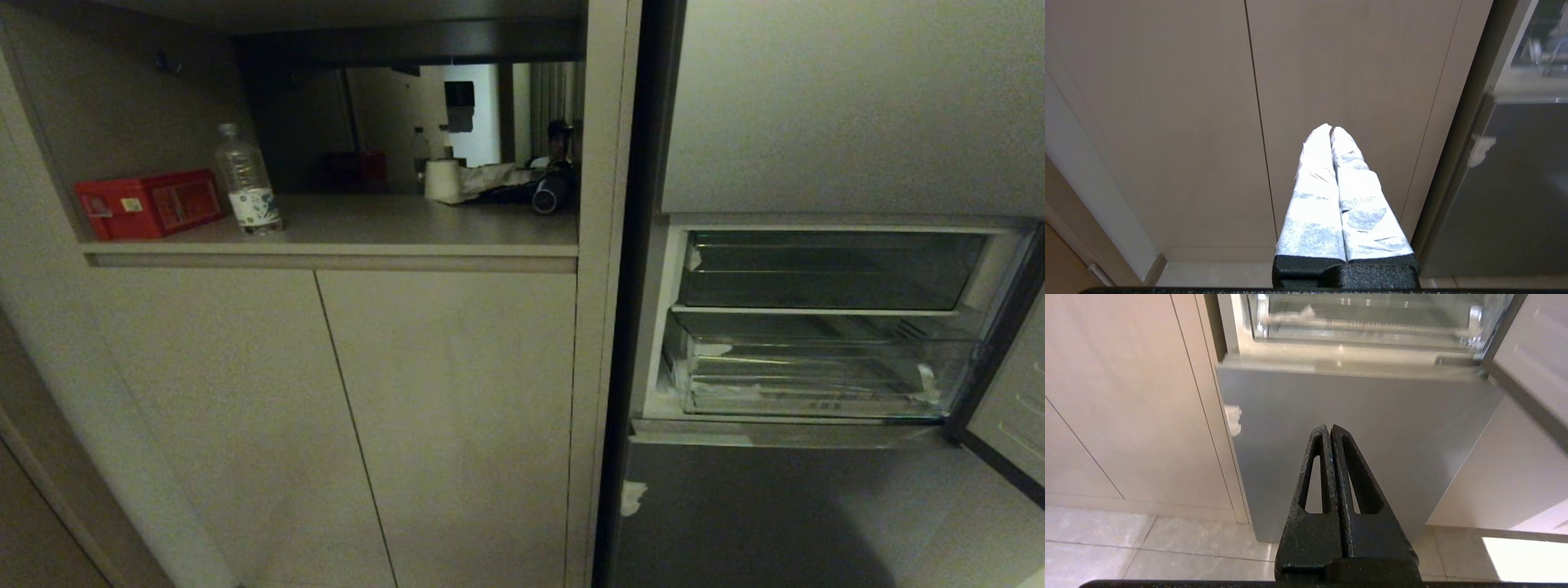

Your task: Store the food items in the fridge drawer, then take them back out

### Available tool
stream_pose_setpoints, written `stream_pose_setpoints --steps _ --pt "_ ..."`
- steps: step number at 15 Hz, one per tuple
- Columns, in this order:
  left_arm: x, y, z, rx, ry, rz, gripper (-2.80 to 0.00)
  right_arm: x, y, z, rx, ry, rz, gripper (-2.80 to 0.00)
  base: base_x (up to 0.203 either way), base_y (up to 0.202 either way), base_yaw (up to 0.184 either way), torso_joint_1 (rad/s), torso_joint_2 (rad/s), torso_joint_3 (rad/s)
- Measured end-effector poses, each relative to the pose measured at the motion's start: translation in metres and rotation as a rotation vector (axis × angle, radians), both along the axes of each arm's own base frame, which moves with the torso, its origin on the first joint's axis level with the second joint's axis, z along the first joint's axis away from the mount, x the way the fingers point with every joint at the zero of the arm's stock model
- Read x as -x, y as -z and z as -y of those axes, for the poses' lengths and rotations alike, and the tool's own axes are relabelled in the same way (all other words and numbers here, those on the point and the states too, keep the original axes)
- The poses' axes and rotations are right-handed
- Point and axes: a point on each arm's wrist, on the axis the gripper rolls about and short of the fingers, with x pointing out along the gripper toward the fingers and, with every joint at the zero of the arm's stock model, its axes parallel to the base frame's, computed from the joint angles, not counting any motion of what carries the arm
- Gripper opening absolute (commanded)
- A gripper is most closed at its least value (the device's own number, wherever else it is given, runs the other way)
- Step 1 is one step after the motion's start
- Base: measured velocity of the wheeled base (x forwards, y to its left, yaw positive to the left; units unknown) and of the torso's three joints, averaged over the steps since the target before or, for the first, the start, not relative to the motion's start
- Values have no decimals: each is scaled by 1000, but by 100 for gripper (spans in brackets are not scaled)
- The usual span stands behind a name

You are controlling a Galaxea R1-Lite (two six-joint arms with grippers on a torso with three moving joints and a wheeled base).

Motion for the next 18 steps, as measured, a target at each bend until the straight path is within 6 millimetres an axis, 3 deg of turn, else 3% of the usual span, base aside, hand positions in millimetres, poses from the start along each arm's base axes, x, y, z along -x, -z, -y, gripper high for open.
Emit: stream_pose_setpoints --steps 6,14,15,18 --pt "0 0 0 0 0 0 -280 0 0 0 0 0 0 -280 0 0 0 207 -467 -258" --pt "0 0 0 0 0 0 -280 0 -1 0 23 -4 3 -280 0 0 0 6 -10 -6" --pt "0 0 0 0 0 0 -280 1 -4 0 23 -3 2 -280 0 0 0 0 0 0" --pt "0 0 0 0 0 0 -280 1 -37 0 16 -7 19 -280 0 0 0 0 0 0"
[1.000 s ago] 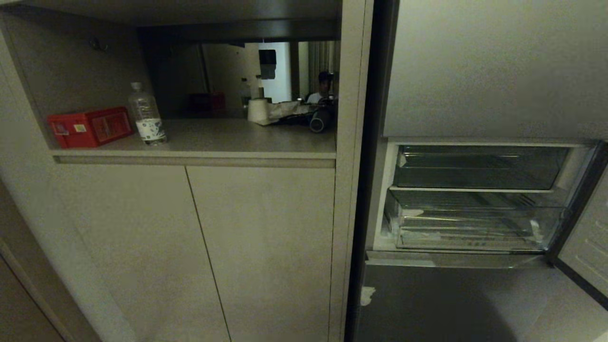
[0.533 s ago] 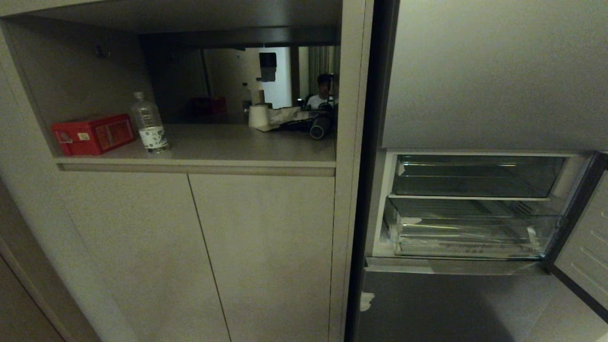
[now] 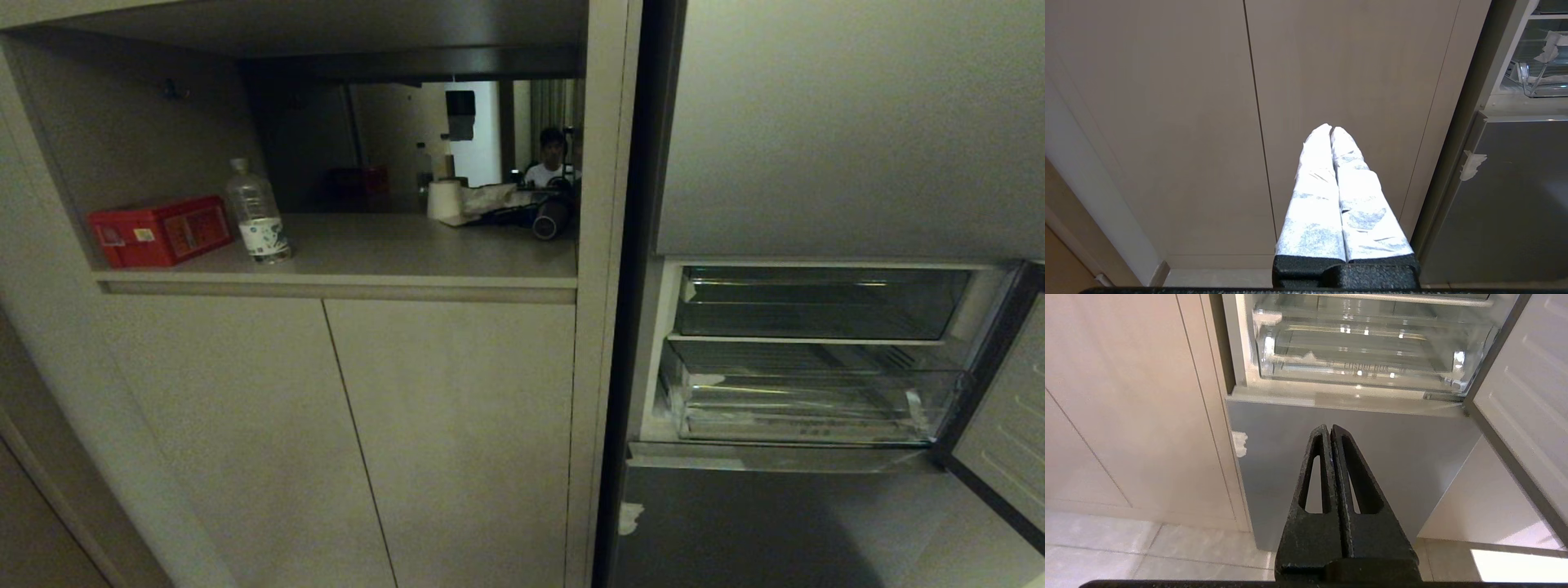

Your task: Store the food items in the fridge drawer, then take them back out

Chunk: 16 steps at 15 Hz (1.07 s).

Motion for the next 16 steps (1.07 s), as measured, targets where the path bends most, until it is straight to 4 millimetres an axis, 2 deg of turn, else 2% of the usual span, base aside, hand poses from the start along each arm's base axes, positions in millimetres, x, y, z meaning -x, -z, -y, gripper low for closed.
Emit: stream_pose_setpoints --steps 2,4,6,8,11,13,16 --pt "0 0 0 0 -1 0 -280 -16 -33 0 -18 -4 -74 -280 0 0 0 0 0 0" --pt "0 0 0 0 0 0 -280 -50 -68 -1 -45 -27 -183 -280 0 0 0 0 0 0" --pt "0 0 0 0 0 0 -280 -97 -96 -2 -71 -54 -298 -280 0 0 0 0 0 0" --pt "0 0 0 0 0 0 -280 -154 -109 -2 -92 -68 -418 -280 0 0 0 0 0 0" --pt "0 0 0 0 -1 0 -280 -237 -104 -3 -114 -76 -538 -280 0 0 0 0 0 0" --pt "0 0 0 0 0 0 -280 -281 -90 -3 -120 -75 -565 -280 0 0 0 0 0 0" --pt "0 0 0 0 0 0 -280 -324 -67 -1 -138 -61 -596 -280 0 0 0 0 0 0"
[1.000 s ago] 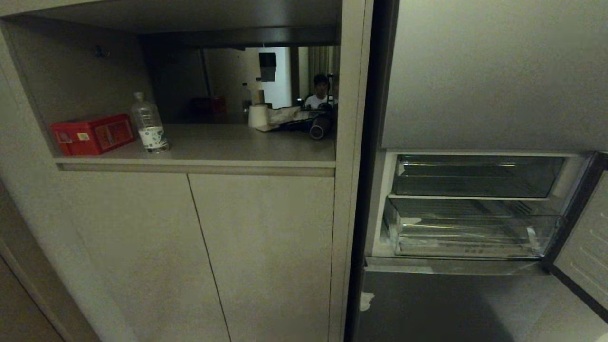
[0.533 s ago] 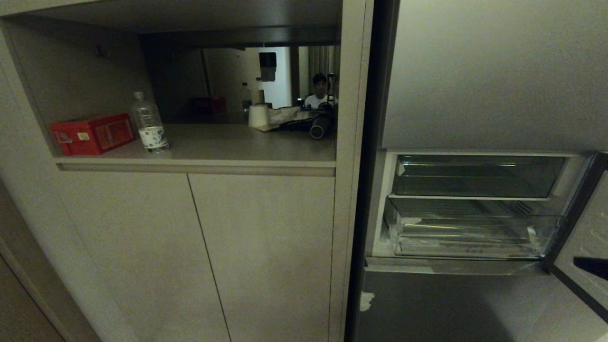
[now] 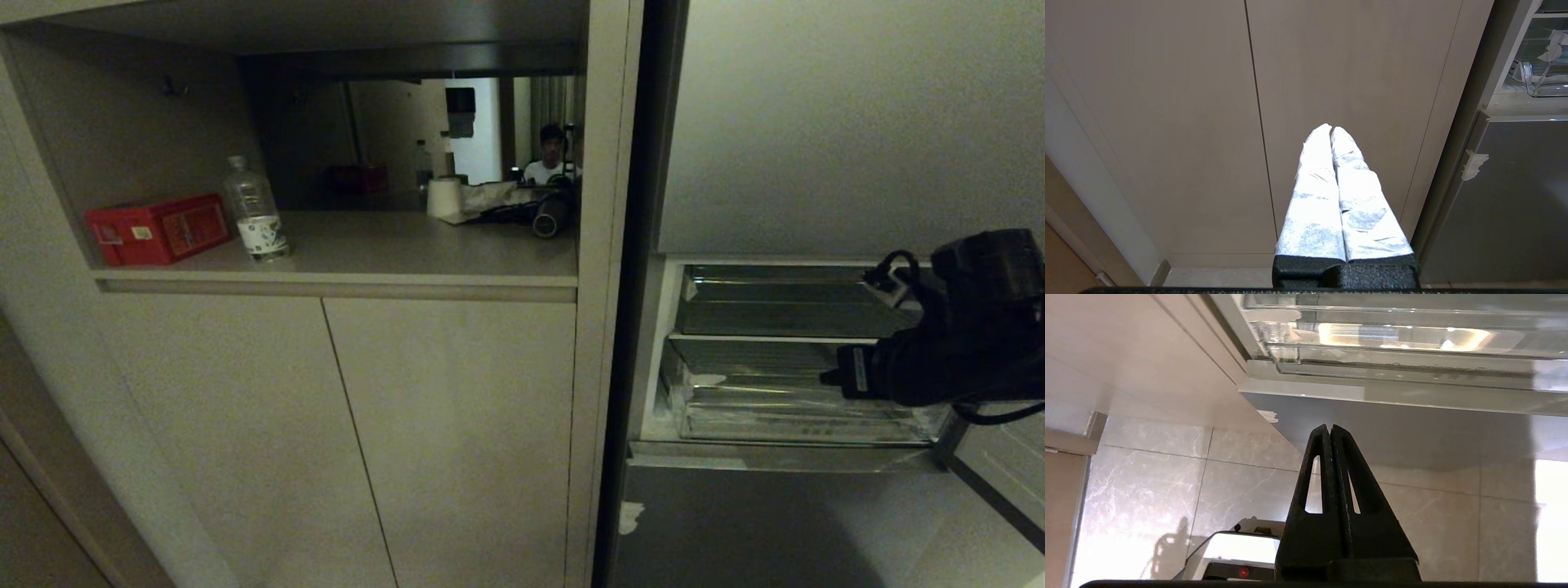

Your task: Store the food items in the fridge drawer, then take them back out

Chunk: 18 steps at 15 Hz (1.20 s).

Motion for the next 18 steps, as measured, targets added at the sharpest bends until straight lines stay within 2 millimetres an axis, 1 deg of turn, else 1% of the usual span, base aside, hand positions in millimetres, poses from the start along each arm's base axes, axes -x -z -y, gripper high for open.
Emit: stream_pose_setpoints --steps 5,8,14,18 --pt "0 0 0 0 0 0 -280 -42 36 12 -5 41 2 -280 0 0 0 0 0 0" --pt "0 0 0 0 0 0 -280 -60 52 19 -9 57 13 -280 0 0 0 0 0 0" --pt "0 0 0 0 0 0 -280 -96 73 34 -9 85 87 -280 0 0 0 0 0 0" --pt "0 0 0 0 0 0 -280 -112 77 42 -12 94 104 -280 0 0 0 0 0 0"
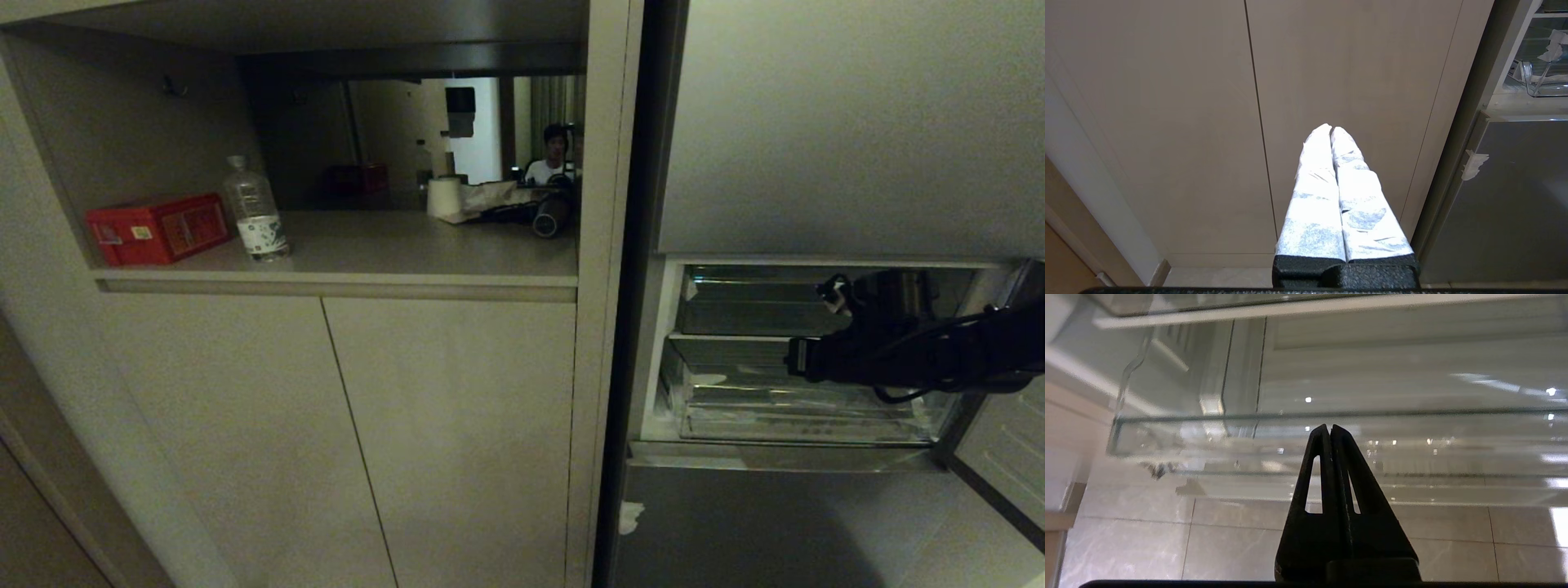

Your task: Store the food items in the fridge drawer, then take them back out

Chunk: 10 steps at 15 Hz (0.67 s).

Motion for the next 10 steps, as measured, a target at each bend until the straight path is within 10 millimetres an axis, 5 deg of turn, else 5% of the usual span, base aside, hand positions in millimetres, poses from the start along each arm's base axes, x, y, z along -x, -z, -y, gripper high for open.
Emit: stream_pose_setpoints --steps 10 --pt "0 0 0 0 0 0 -280 -38 14 7 -9 21 32 -280 0 0 0 0 0 0"
